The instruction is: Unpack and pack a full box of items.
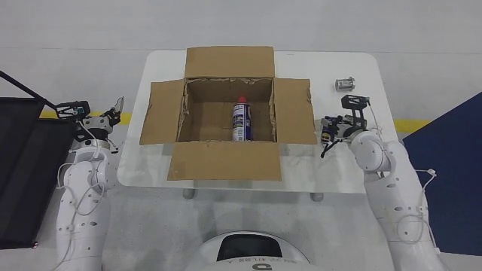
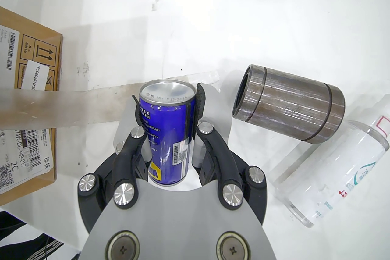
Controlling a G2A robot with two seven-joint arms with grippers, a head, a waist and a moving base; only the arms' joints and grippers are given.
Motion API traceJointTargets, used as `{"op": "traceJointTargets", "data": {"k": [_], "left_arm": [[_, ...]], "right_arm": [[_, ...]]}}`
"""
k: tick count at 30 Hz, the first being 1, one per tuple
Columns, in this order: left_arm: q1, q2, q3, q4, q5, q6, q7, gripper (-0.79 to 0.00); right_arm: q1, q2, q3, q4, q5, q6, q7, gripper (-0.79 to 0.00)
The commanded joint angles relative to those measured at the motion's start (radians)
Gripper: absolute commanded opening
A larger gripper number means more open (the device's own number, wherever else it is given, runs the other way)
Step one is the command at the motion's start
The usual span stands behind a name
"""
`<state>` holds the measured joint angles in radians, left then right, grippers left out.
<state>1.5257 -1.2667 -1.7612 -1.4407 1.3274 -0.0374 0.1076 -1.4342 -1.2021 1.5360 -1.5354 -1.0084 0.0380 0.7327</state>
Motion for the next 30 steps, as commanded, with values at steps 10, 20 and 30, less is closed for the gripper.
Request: {"op": "traceJointTargets", "data": {"k": [10,20,30], "left_arm": [[0.0,0.0,0.0,0.0,0.0,0.0,0.0,0.0],[0.0,0.0,0.0,0.0,0.0,0.0,0.0,0.0],[0.0,0.0,0.0,0.0,0.0,0.0,0.0,0.0]], "right_arm": [[0.011,0.0,-0.018,0.01,-0.002,0.017,0.01,-0.539],[0.02,0.0,-0.034,0.017,0.002,0.028,0.02,-0.48],[0.008,0.002,-0.031,-0.003,0.008,0.041,0.03,-0.413]]}}
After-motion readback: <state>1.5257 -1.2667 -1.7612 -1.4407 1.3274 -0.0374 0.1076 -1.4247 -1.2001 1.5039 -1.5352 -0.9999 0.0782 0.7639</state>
